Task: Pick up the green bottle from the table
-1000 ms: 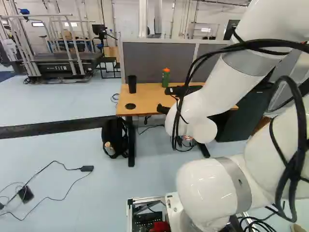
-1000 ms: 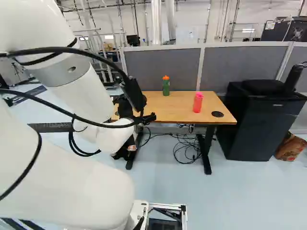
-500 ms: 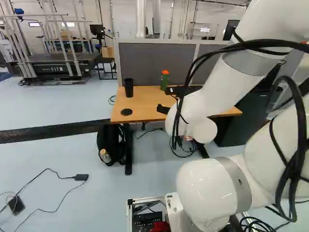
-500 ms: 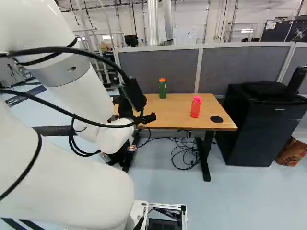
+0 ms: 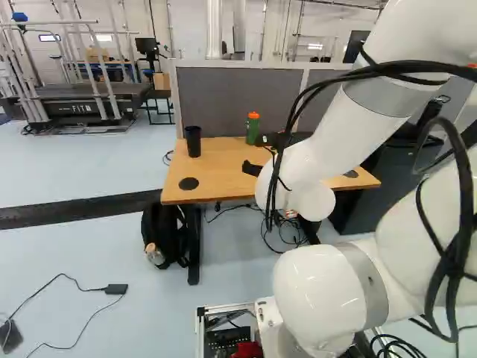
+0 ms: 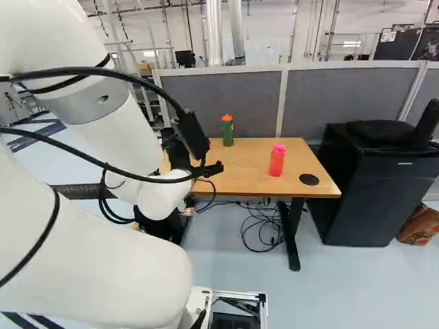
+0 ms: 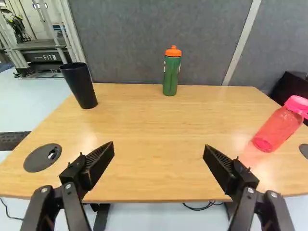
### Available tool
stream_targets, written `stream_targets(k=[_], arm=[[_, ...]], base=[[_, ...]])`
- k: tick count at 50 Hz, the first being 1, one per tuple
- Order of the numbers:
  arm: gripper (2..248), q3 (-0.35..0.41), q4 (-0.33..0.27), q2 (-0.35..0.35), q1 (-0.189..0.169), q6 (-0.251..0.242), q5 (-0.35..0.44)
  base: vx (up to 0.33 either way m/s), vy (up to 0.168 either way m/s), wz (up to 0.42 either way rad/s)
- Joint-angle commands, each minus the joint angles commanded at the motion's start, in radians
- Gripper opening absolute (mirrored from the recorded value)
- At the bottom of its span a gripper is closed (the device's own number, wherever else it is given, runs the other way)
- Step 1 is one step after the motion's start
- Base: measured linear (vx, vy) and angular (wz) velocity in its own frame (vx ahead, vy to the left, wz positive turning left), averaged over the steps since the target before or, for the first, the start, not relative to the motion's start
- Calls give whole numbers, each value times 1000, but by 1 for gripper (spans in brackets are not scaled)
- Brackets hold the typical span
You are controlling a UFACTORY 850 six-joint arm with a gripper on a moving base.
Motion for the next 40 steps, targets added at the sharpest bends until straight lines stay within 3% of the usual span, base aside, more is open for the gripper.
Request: stream_targets(k=[40], arm=[[247,0,0,0,0,0,0]], base=[[158,-25,-21]])
